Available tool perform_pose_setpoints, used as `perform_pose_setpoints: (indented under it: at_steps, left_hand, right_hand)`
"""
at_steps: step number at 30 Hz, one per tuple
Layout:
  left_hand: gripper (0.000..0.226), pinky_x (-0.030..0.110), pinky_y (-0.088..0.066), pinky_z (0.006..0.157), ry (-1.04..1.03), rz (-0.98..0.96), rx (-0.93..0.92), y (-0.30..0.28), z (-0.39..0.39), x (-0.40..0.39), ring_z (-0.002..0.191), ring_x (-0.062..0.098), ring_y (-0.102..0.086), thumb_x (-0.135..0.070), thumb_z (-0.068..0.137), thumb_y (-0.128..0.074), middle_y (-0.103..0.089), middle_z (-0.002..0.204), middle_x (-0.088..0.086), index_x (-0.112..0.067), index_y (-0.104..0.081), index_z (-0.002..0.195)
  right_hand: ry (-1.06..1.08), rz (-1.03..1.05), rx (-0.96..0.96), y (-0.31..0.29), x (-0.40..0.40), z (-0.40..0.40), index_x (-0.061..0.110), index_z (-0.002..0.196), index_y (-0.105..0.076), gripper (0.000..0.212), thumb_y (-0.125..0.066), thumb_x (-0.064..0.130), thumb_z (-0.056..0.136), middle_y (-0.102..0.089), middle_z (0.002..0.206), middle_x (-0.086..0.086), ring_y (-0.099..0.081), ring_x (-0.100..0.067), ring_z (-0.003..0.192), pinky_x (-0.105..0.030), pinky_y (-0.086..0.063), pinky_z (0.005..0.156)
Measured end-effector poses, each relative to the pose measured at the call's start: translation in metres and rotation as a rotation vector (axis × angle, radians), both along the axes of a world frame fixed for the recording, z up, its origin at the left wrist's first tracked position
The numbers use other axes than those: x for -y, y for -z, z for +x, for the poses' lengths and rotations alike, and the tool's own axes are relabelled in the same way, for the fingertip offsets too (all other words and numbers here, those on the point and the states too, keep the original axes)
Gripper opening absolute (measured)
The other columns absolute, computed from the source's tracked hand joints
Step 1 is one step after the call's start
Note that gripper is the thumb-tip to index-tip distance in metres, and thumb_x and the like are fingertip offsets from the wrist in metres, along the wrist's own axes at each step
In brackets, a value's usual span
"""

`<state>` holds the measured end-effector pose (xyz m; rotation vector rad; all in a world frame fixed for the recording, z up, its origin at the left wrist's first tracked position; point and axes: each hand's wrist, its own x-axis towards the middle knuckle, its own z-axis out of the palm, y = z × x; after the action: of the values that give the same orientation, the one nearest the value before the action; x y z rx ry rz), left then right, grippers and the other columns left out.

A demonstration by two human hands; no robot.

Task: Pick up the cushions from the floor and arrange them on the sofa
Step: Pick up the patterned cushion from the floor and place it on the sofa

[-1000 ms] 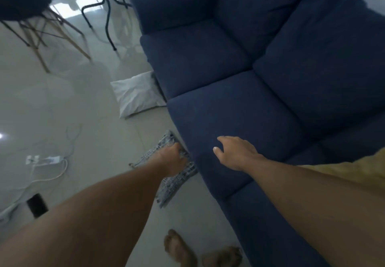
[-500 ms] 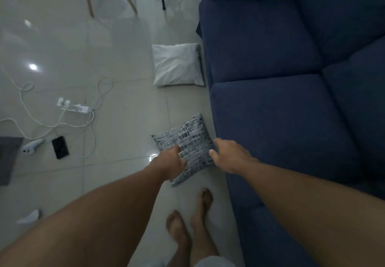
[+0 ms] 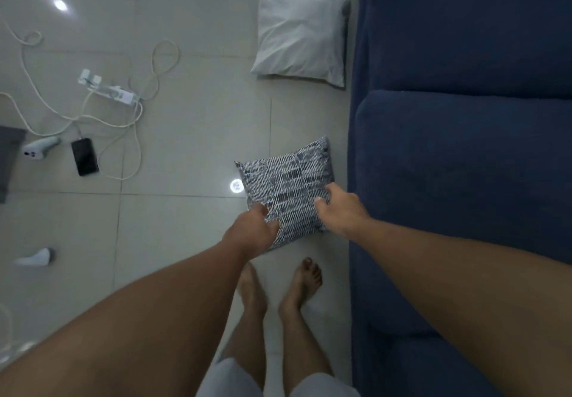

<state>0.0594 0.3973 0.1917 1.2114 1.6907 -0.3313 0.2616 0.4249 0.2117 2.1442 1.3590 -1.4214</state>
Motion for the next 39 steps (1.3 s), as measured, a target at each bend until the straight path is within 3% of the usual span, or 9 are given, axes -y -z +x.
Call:
perform_pose_setpoints:
  at_steps: [4,10,17,24,27,29,32,35,39]
  left_hand:
    - [0.058,0.04,-0.047,0.11,-0.026,-0.024,0.003,0.041,-0.007,-0.01,0.135,0.036,-0.059,-0.042,0.103,-0.058,-0.06,0.15,0.018,-0.01,-0.051,0.151]
    - [0.056,0.039,-0.046,0.107,0.062,-0.033,0.01,0.132,-0.018,-0.028,0.134,0.037,-0.058,-0.041,0.105,-0.056,-0.058,0.15,0.019,-0.007,-0.051,0.15]
    - [0.051,0.032,-0.039,0.09,0.141,-0.059,-0.023,0.228,-0.033,-0.027,0.129,0.038,-0.059,-0.036,0.106,-0.052,-0.061,0.144,0.022,-0.003,-0.052,0.145]
    - [0.049,0.033,-0.039,0.085,0.07,-0.075,-0.069,0.294,-0.036,-0.03,0.125,0.037,-0.06,-0.036,0.106,-0.055,-0.062,0.139,0.02,-0.004,-0.055,0.143]
    - [0.046,0.034,-0.04,0.082,-0.031,-0.034,-0.09,0.317,-0.041,-0.027,0.112,0.034,-0.061,-0.035,0.103,-0.054,-0.063,0.12,0.014,-0.003,-0.058,0.135]
    - [0.047,0.033,-0.041,0.081,-0.165,-0.012,-0.096,0.329,-0.042,-0.024,0.109,0.033,-0.063,-0.035,0.101,-0.056,-0.064,0.119,0.013,-0.003,-0.058,0.134]
    - [0.056,0.026,-0.044,0.074,-0.518,-0.058,-0.005,0.344,-0.039,-0.022,0.09,0.019,-0.059,-0.038,0.102,-0.059,-0.06,0.125,0.01,-0.005,-0.046,0.145]
    - [0.07,0.038,-0.048,0.094,-0.782,-0.152,0.101,0.354,-0.042,-0.028,0.109,0.024,-0.058,-0.05,0.1,-0.057,-0.057,0.132,0.006,-0.008,-0.039,0.153]
    - [0.101,0.053,-0.053,0.103,-0.917,-0.193,0.177,0.37,-0.059,-0.032,0.118,0.031,-0.066,-0.072,0.065,-0.061,-0.066,0.138,0.008,-0.017,-0.05,0.149]
  right_hand:
    - [0.055,-0.039,0.008,0.049,-0.015,0.0,0.022,0.155,-0.046,0.052,-0.046,0.046,0.108,-0.058,0.147,-0.011,-0.061,-0.034,0.127,-0.046,-0.052,0.104]
    - [0.152,-0.048,0.04,0.138,-0.032,-0.009,0.013,0.126,-0.057,0.033,-0.039,0.037,0.113,-0.064,0.118,-0.008,-0.057,-0.019,0.086,-0.034,-0.042,0.075]
    - [0.189,-0.112,0.047,0.245,-0.025,-0.019,0.008,0.146,-0.05,0.046,-0.042,0.038,0.113,-0.058,0.143,-0.015,-0.059,-0.034,0.116,-0.04,-0.045,0.089]
    - [0.258,-0.087,0.095,0.313,-0.027,-0.016,0.01,0.141,-0.052,0.038,-0.046,0.035,0.112,-0.057,0.117,-0.011,-0.052,-0.022,0.078,-0.033,-0.039,0.069]
    - [0.31,-0.094,0.135,0.33,-0.033,-0.012,0.017,0.166,-0.023,0.063,-0.049,0.035,0.111,-0.058,0.142,-0.014,-0.059,-0.022,0.077,-0.032,-0.039,0.059]
    - [0.345,-0.11,0.144,0.336,-0.035,-0.009,0.017,0.171,0.002,0.081,-0.05,0.037,0.111,-0.049,0.158,-0.016,-0.058,-0.022,0.079,-0.032,-0.042,0.063]
    - [0.406,-0.124,0.125,0.347,-0.03,-0.007,0.008,0.164,-0.03,0.068,-0.051,0.04,0.108,-0.052,0.154,-0.015,-0.057,-0.025,0.096,-0.031,-0.043,0.085]
    - [0.206,-0.169,0.246,0.36,-0.015,-0.004,0.013,0.15,-0.054,0.073,-0.05,0.063,0.097,-0.038,0.161,-0.014,-0.041,-0.037,0.14,-0.045,-0.036,0.116]
    - [0.264,-0.169,0.078,0.369,0.003,-0.01,0.01,0.147,-0.057,0.081,-0.057,0.068,0.091,-0.047,0.157,-0.013,-0.051,-0.036,0.137,-0.038,-0.043,0.106]
